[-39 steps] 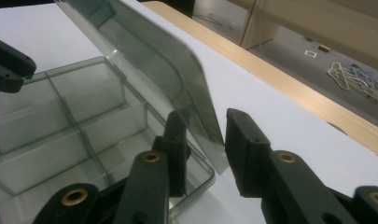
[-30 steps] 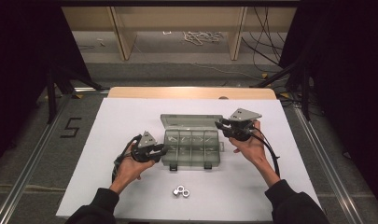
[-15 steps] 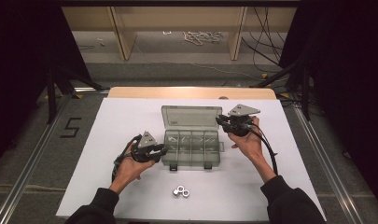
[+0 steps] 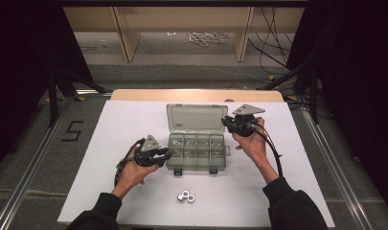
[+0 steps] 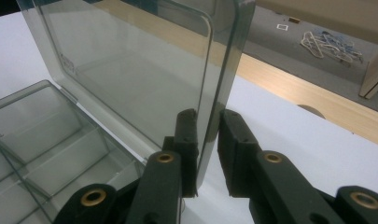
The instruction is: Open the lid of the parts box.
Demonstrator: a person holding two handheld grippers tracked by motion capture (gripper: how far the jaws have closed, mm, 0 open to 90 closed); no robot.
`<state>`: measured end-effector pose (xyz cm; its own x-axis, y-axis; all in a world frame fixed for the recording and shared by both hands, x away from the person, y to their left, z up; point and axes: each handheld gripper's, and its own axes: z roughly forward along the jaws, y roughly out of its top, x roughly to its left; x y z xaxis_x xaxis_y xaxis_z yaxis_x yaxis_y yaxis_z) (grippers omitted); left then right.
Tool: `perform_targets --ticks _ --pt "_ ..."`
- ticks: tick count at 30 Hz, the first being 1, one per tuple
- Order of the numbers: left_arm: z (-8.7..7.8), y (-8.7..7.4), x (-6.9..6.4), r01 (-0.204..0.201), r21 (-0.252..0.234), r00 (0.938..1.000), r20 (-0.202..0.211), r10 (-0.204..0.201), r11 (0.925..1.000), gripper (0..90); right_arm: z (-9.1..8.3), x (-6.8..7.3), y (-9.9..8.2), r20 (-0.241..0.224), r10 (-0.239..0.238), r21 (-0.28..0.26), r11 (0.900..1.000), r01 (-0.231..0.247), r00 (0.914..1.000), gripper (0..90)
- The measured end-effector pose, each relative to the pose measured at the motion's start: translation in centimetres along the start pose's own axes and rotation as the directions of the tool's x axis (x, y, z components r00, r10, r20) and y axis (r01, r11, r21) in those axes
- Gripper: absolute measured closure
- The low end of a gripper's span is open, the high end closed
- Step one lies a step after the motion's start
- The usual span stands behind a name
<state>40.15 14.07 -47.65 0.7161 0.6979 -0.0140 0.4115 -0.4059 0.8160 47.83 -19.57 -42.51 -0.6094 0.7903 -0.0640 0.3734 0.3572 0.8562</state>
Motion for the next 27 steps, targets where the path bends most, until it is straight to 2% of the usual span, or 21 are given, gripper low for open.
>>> perform_targets --ticks 5,8,17,18,19,20,21,24,27 --pt "0.0 0.0 0.0 0.003 -0.004 1.0 0.001 -0.002 1.0 71.5 0.3 -0.4 0.1 0.015 0.009 0.002 1.0 -0.009 0.9998 81.9" --pt "0.0 0.0 0.0 0.0 -0.002 1.0 0.0 0.0 1.0 71.6 0.6 -0.7 0.1 0.003 0.035 -0.006 0.9994 -0.035 0.9994 82.0" --pt "0.0 -0.1 0.1 0.002 -0.005 1.0 0.003 -0.002 1.0 71.5 1.1 -0.9 0.5 0.014 0.053 0.025 0.9983 -0.053 0.9985 81.9" --pt "0.0 -0.1 0.0 0.002 -0.005 1.0 0.002 -0.002 1.0 71.5 1.2 -0.9 0.5 0.02 0.062 0.024 0.9978 -0.062 0.9979 81.9" --pt "0.0 -0.1 0.0 0.002 -0.005 1.0 0.002 -0.001 1.0 71.5 1.1 -0.9 0.7 0.015 0.08 0.045 0.9957 -0.08 0.9967 81.9" --pt "0.0 -0.1 0.0 0.001 -0.005 1.0 0.002 -0.001 1.0 71.6 1.3 -1.1 0.7 0.016 0.071 0.038 0.9967 -0.071 0.9974 81.8" --pt "0.0 -0.1 0.0 0.0 -0.005 1.0 0.002 0.0 1.0 71.6 1.3 -1.1 0.8 0.015 0.084 0.05 0.9952 -0.084 0.9964 81.8" --pt "-0.1 0.0 0.0 -0.002 0.007 1.0 0.005 0.002 1.0 71.5 1.6 -1.3 1.0 0.02 0.074 0.063 0.9952 -0.075 0.9971 81.4" --pt "-0.1 0.0 0.0 0.0 0.007 1.0 0.005 0.0 1.0 71.5 1.9 -1.4 1.1 0.024 0.1 0.072 0.9922 -0.102 0.9947 81.3"
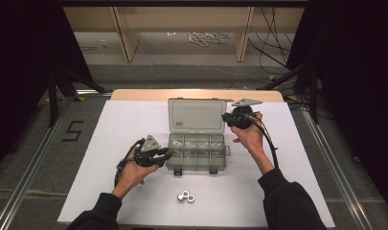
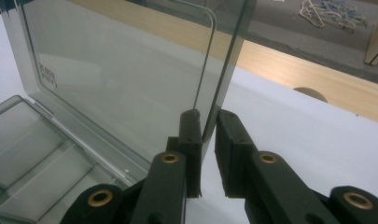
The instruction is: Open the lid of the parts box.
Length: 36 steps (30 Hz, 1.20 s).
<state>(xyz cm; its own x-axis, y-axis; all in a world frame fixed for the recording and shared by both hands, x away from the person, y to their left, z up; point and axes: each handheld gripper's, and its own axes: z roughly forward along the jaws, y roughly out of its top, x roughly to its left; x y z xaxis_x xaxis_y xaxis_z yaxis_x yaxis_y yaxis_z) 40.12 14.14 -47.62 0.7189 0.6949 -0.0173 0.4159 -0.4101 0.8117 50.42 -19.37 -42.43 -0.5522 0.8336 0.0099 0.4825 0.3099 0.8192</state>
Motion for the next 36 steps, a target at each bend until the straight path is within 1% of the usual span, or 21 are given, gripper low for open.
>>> perform_targets --ticks 2,4,5,8,10,12,13,16,17,19,20,21,22,24,27,29,30,31,32,33,36 --pt "0.0 0.0 0.0 0.001 0.0 1.0 -0.001 -0.001 1.0 71.6 0.2 -0.1 0.0 -0.006 0.021 0.01 0.9997 -0.021 0.9998 81.3" --pt "0.0 0.0 0.0 0.001 -0.002 1.0 -0.001 -0.001 1.0 71.5 0.5 -0.3 0.1 -0.005 0.019 0.005 0.9998 -0.019 0.9998 81.1" --pt "0.0 0.0 0.0 0.002 -0.002 1.0 -0.001 -0.002 1.0 71.5 0.5 -0.2 0.2 -0.004 0.036 0.017 0.9992 -0.036 0.9993 81.0" --pt "0.0 0.0 0.0 0.005 0.0 1.0 -0.003 -0.005 1.0 71.5 0.8 -0.5 0.2 -0.001 0.026 0.017 0.9995 -0.026 0.9997 80.6" --pt "0.0 0.0 0.0 0.005 0.001 1.0 -0.003 -0.005 1.0 71.5 0.8 -0.3 0.3 0.004 0.056 0.033 0.9979 -0.056 0.9984 80.5" --pt "0.0 0.0 0.0 0.006 0.001 1.0 -0.003 -0.006 1.0 71.5 1.0 -0.4 0.3 0.007 0.071 0.028 0.997 -0.072 0.9974 80.4" --pt "0.0 0.0 0.0 0.007 0.001 1.0 -0.004 -0.007 1.0 71.5 1.1 -0.6 0.3 0.005 0.049 0.025 0.9985 -0.049 0.9988 80.4" --pt "0.0 0.0 0.0 0.009 0.001 0.9999 -0.005 -0.009 1.0 71.5 1.3 -0.7 0.3 0.011 0.044 0.017 0.9989 -0.045 0.999 80.1" --pt "0.0 0.0 -0.1 0.01 -0.003 0.9999 -0.003 -0.01 0.9999 71.5 1.3 -0.6 0.3 0.007 0.063 0.03 0.9975 -0.063 0.998 80.0" --pt "0.0 0.0 -0.1 0.013 0.0 0.9999 -0.008 -0.013 0.9999 71.4 1.4 -0.8 0.3 0.009 0.054 0.023 0.9983 -0.054 0.9985 79.6" --pt "0.0 0.0 -0.1 0.018 0.0 0.9998 -0.008 -0.018 0.9998 71.4 1.4 -0.6 0.3 0.011 0.074 0.03 0.9968 -0.074 0.9972 79.2" --pt "0.1 -0.1 -0.1 0.037 -0.007 0.9993 -0.004 -0.037 0.9993 71.3 1.5 -0.8 0.3 0.01 0.059 0.022 0.998 -0.059 0.9982 78.7" --pt "0.0 -0.1 0.0 0.033 -0.009 0.9994 0.0 -0.033 0.9994 71.3 1.5 -0.8 0.3 0.01 0.051 0.031 0.9982 -0.051 0.9987 77.8" --pt "0.1 -0.2 0.0 0.033 -0.016 0.9994 -0.005 -0.033 0.9993 71.3 1.6 -0.8 0.2 0.019 0.05 0.022 0.9985 -0.051 0.9986 75.9" --pt "0.1 -0.2 0.0 0.052 -0.016 0.9986 -0.005 -0.052 0.9985 71.2 1.4 -0.9 0.2 0.022 0.067 0.034 0.9971 -0.067 0.9975 72.0" --pt "0.0 -0.1 0.0 0.053 -0.004 0.9986 -0.004 -0.053 0.9986 71.1 1.2 -0.9 0.2 0.011 0.06 0.018 0.998 -0.06 0.9982 69.7" --pt "0.0 -0.1 0.0 0.052 -0.007 0.9986 -0.001 -0.052 0.9986 71.0 1.0 -0.8 0.2 0.01 0.059 0.009 0.9982 -0.06 0.9982 68.9" --pt "0.0 -0.2 0.0 0.053 -0.007 0.9986 0.0 -0.053 0.9986 70.9 0.8 -0.7 0.2 0.008 0.04 -0.002 0.9992 -0.04 0.9992 68.0" --pt "0.0 -0.2 0.0 0.053 -0.006 0.9986 0.0 -0.053 0.9986 70.9 0.5 -0.3 0.3 0.001 0.056 -0.005 0.9984 -0.056 0.9984 66.7" --pt "0.0 -0.2 0.0 0.055 -0.005 0.9985 0.0 -0.055 0.9985 70.7 0.2 -0.2 0.4 0.003 0.026 -0.018 0.9995 -0.026 0.9997 65.8" --pt "0.0 -0.2 -0.1 0.059 -0.003 0.9983 -0.003 -0.059 0.9983 70.6 -0.9 0.8 0.5 -0.021 0.0 -0.04 0.9992 -0.001 0.9998 62.0"
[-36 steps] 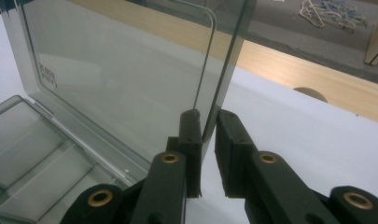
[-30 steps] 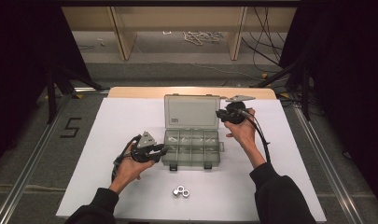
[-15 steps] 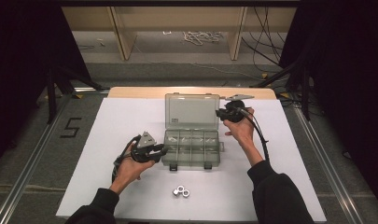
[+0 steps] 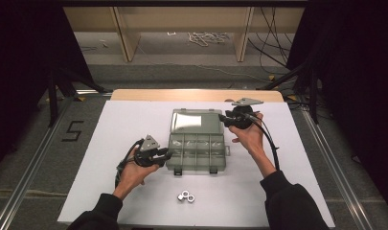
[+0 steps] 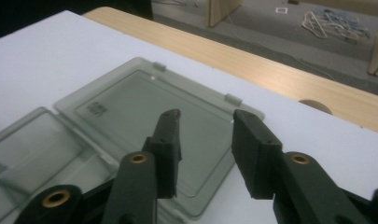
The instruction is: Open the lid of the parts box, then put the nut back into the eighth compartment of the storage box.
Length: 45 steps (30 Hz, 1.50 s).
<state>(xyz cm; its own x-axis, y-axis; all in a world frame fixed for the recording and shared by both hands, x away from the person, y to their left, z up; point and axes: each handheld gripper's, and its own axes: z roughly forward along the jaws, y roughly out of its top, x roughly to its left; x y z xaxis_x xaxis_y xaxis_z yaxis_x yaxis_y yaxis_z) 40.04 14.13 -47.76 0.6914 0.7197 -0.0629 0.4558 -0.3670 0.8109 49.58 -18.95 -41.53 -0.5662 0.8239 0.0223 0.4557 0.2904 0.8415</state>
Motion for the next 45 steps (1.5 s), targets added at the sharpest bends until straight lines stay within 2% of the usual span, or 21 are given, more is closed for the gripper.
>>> perform_targets --ticks 3,6,7,11,13,15,18,19,20,21,22,27,31,35,45 --pt "0.0 0.0 0.0 0.0 0.004 1.0 0.001 0.0 1.0 70.4 -0.9 1.1 0.0 -0.025 -0.034 -0.03 0.999 0.033 0.9991 58.5" --pt "0.0 0.0 0.0 -0.003 0.006 1.0 -0.001 0.003 1.0 70.4 -1.9 2.3 0.1 -0.045 -0.075 -0.022 0.997 0.074 0.9961 54.6" --pt "0.0 0.1 0.0 -0.017 0.007 0.9999 -0.002 0.017 0.9998 70.3 -2.1 2.7 0.1 -0.054 -0.085 -0.028 0.9961 0.084 0.9949 53.0" --pt "0.0 0.0 0.0 -0.019 -0.003 0.9998 -0.01 0.019 0.9998 69.5 -3.0 3.8 0.1 -0.084 -0.097 -0.028 0.9951 0.095 0.9917 45.9" --pt "0.1 0.0 -0.1 -0.003 0.008 1.0 -0.005 0.003 1.0 67.4 -3.3 4.2 0.0 -0.093 -0.098 -0.021 0.9951 0.097 0.9908 43.6" --pt "0.1 0.0 -0.1 -0.019 0.011 0.9998 -0.001 0.019 0.9997 65.2 -3.7 4.7 -0.1 -0.102 -0.109 -0.01 0.994 0.109 0.9888 41.1" --pt "0.2 -0.1 -0.2 0.005 -0.001 0.9999 -0.009 -0.005 1.0 61.9 -4.3 5.5 -0.3 -0.117 -0.13 0.009 0.9912 0.132 0.9846 37.3" --pt "0.1 0.0 -0.1 -0.011 -0.001 0.9998 -0.015 0.011 0.9999 60.7 -4.4 5.7 -0.4 -0.119 -0.133 0.007 0.9908 0.135 0.9839 36.5" --pt "0.0 0.0 -0.1 0.0 -0.001 1.0 -0.008 0.0 1.0 59.7 -4.6 6.0 -0.5 -0.128 -0.137 0.018 0.9899 0.14 0.9822 35.6" --pt "-0.1 0.0 -0.1 0.0 -0.013 0.9999 -0.013 0.0 0.9999 58.7 -4.7 6.2 -0.7 -0.132 -0.143 0.018 0.989 0.147 0.9809 34.7" --pt "-0.1 0.1 -0.2 0.019 -0.032 0.9997 -0.015 -0.02 0.9993 57.4 -4.8 6.4 -0.8 -0.138 -0.146 0.023 0.9884 0.15 0.9796 33.8" --pt "-1.3 0.3 -0.4 0.032 -0.068 0.9994 -0.012 -0.033 0.9972 52.6 -5.1 7.1 -1.1 -0.165 -0.167 0.017 0.985 0.172 0.9721 31.4" --pt "-2.5 0.5 -0.8 0.02 -0.091 0.9997 -0.009 -0.021 0.9956 46.7 -5.3 7.6 -1.5 -0.176 -0.169 0.011 0.9848 0.173 0.9699 29.7" --pt "-3.5 0.6 -1.2 0.031 -0.119 0.9993 -0.016 -0.033 0.9925 40.7 -5.7 7.9 -1.8 -0.191 -0.17 0.02 0.984 0.177 0.9668 28.2" --pt "-5.2 0.6 -3.0 0.024 -0.165 0.9997 0.004 -0.024 0.986 35.3 -6.0 8.5 -2.7 -0.207 -0.186 0.037 0.9796 0.198 0.9604 26.8"
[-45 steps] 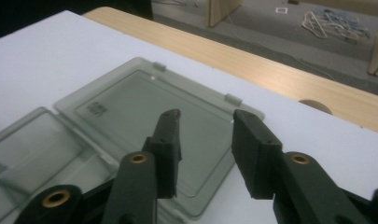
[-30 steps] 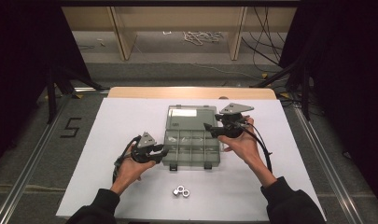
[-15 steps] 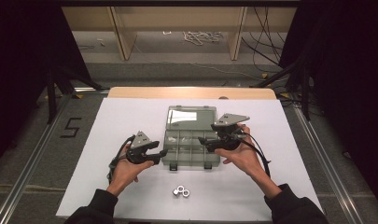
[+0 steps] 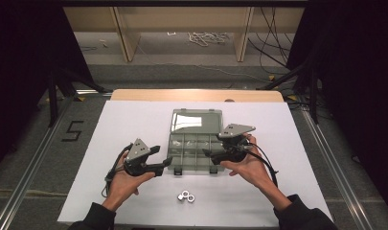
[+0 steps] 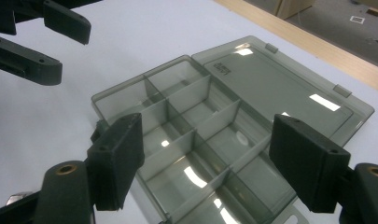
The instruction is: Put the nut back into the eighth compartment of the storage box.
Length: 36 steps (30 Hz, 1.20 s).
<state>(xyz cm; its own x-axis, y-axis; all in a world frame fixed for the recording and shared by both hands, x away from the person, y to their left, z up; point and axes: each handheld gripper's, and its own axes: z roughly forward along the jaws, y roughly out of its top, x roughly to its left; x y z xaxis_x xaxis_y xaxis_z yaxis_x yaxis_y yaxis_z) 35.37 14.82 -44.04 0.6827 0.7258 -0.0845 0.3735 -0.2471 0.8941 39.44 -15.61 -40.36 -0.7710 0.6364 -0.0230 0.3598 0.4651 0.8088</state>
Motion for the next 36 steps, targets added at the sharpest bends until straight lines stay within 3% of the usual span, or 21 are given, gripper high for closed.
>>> perform_targets --ticks 3,5,10,13,16,20,27,36 --pt "-0.3 0.0 -0.4 -0.017 -0.005 0.9998 0.008 0.017 0.9998 33.8 0.0 0.4 -0.1 -0.01 -0.013 0.004 0.9999 0.013 0.9999 26.7" --pt "-0.6 -0.1 -0.8 -0.001 -0.012 1.0 0.004 0.002 0.9999 32.7 0.0 0.7 -0.1 -0.028 -0.018 0.01 0.9998 0.019 0.9994 26.7" --pt "-1.3 -0.3 -1.2 -0.029 -0.023 0.9996 -0.001 0.029 0.9993 31.7 0.2 1.6 -0.2 -0.059 -0.044 0.043 0.998 0.047 0.9973 26.7" --pt "-1.7 -0.5 -1.6 -0.021 -0.043 0.9998 0.005 0.021 0.9989 31.6 0.3 2.2 -0.3 -0.067 -0.057 0.059 0.9964 0.061 0.9961 26.6" --pt "-2.0 -0.6 -2.0 -0.048 -0.059 0.9988 0.008 0.048 0.9971 30.9 0.3 2.7 -0.4 -0.094 -0.077 0.077 0.9934 0.084 0.9926 26.4" --pt "-2.4 -0.9 -2.2 -0.033 -0.074 0.9994 0.001 0.033 0.9967 28.6 0.6 3.9 -0.8 -0.126 -0.109 0.102 0.9873 0.122 0.986 26.0" --pt "-2.9 -1.4 -2.3 -0.018 -0.105 0.9997 0.013 0.02 0.9943 26.7 1.3 5.7 -1.5 -0.208 -0.16 0.187 0.9617 0.2 0.9649 27.3" --pt "-3.6 -1.6 -2.2 -0.035 -0.16 0.9993 0.007 0.037 0.9864 26.5 2.1 7.5 -2.2 -0.255 -0.219 0.256 0.924 0.284 0.9417 28.9"
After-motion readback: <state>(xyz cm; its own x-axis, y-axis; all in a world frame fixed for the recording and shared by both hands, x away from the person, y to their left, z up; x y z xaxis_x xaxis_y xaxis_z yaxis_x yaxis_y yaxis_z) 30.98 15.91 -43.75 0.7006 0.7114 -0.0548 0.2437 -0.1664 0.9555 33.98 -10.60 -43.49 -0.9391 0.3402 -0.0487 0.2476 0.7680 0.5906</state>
